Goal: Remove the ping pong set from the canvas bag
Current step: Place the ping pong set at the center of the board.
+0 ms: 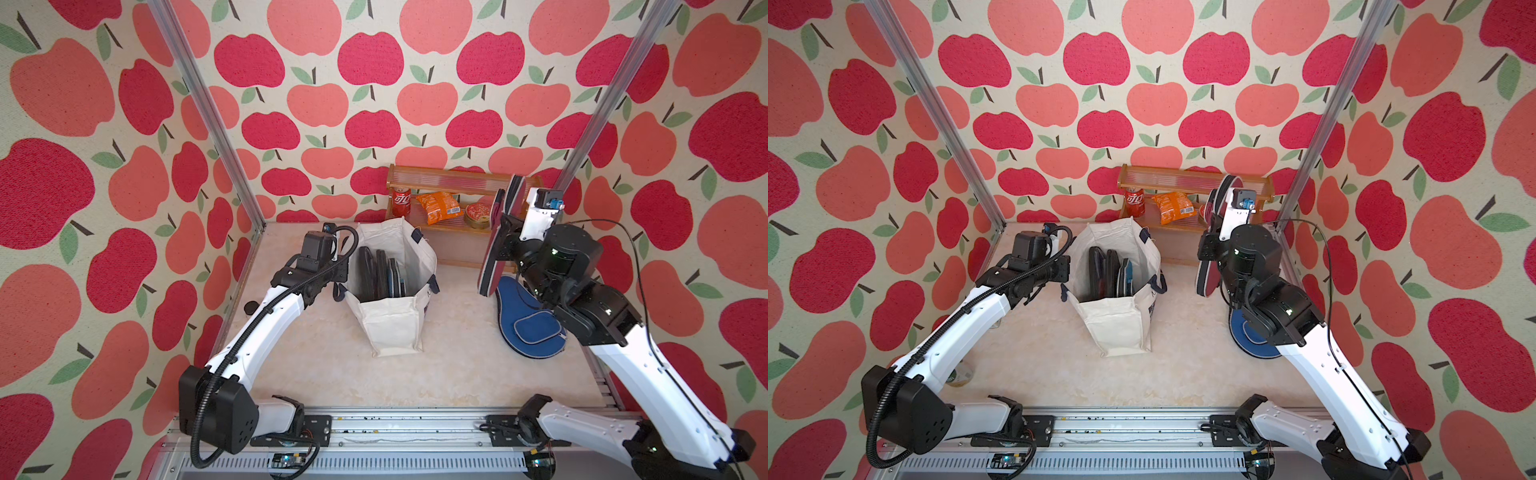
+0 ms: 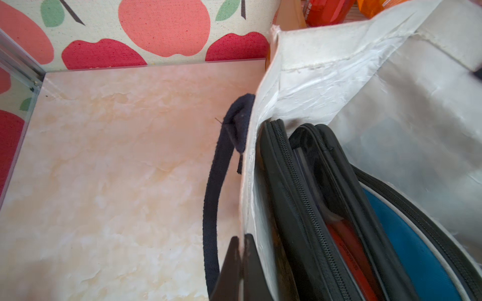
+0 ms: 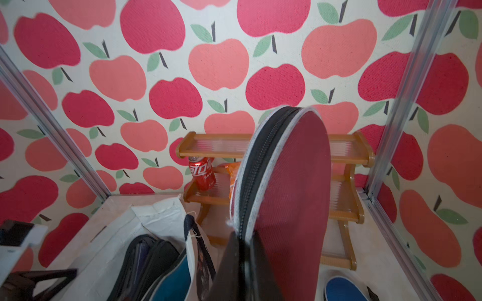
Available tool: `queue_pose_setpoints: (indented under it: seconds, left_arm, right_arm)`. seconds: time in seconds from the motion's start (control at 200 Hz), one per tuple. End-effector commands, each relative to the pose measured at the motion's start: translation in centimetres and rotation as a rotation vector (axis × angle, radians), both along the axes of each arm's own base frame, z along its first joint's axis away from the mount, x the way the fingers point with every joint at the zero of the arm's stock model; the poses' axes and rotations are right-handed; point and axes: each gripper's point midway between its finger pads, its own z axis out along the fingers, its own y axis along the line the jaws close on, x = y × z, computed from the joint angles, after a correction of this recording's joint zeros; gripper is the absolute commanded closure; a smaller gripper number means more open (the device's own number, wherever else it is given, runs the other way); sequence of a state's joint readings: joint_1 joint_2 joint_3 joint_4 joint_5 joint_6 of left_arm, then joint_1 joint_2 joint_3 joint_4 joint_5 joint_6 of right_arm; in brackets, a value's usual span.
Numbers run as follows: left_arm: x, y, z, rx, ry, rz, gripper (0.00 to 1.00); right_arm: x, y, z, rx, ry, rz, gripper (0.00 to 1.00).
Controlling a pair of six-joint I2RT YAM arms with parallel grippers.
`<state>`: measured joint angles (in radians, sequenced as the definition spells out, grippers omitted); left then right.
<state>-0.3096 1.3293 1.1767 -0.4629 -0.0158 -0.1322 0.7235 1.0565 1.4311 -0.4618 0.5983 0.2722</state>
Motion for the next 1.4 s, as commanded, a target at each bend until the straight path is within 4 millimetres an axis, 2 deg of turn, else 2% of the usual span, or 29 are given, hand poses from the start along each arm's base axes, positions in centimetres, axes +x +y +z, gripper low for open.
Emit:
queue_pose_setpoints:
  seconds: [0.0,0.13,0.28,0.405,0.515,0.6,0.735,0.825,0.94,1.151,1.396]
  left_arm:
    - [1.1,1.9,2.9,-0.016,-0.07,0.074,1.0]
    - [1.1,2.9,3.5,-0.019,-0.087,0.099,1.0]
    - [1.1,3.7,3.8,-0.011,-0.098,0.113,1.0]
    - [0.9,3.9,4.3,-0.015,-0.113,0.115,1.0]
    - [0.9,4.0,4.7,-0.014,-0.124,0.116,1.0]
    - [0.8,3.9,4.8,-0.018,-0.127,0.112,1.0]
    - [0.8,3.9,4.8,-0.022,-0.127,0.11,1.0]
    - [0.8,3.8,4.9,-0.025,-0.128,0.108,1.0]
    - [0.8,3.7,4.9,-0.034,-0.125,0.105,1.0]
    - [0.8,3.6,4.8,-0.039,-0.124,0.101,1.0]
    - [0.9,3.0,4.4,-0.06,-0.108,0.085,1.0]
  right_arm:
    - [0.1,-0.9,-1.9,0.064,0.038,-0.035,1.0]
    - [1.2,0.4,-7.3,0.114,0.16,-0.018,1.0]
    - [2.5,4.7,-12.7,0.222,0.294,0.095,1.0]
    - [3.7,7.8,-14.9,0.307,0.366,0.174,1.0]
    - [4.5,8.9,-16.0,0.393,0.404,0.214,1.0]
    - [5.1,8.1,-17.2,0.464,0.434,0.215,1.0]
    - [5.4,5.2,-21.1,0.596,0.533,0.187,1.0]
    - [5.1,3.3,-23.8,0.672,0.595,0.157,1.0]
    - [4.3,1.2,-26.3,0.714,0.657,0.113,1.0]
    - [3.0,-0.8,-28.6,0.654,0.728,0.068,0.99]
    - [3.1,-3.0,-30.4,0.549,0.768,0.047,0.98]
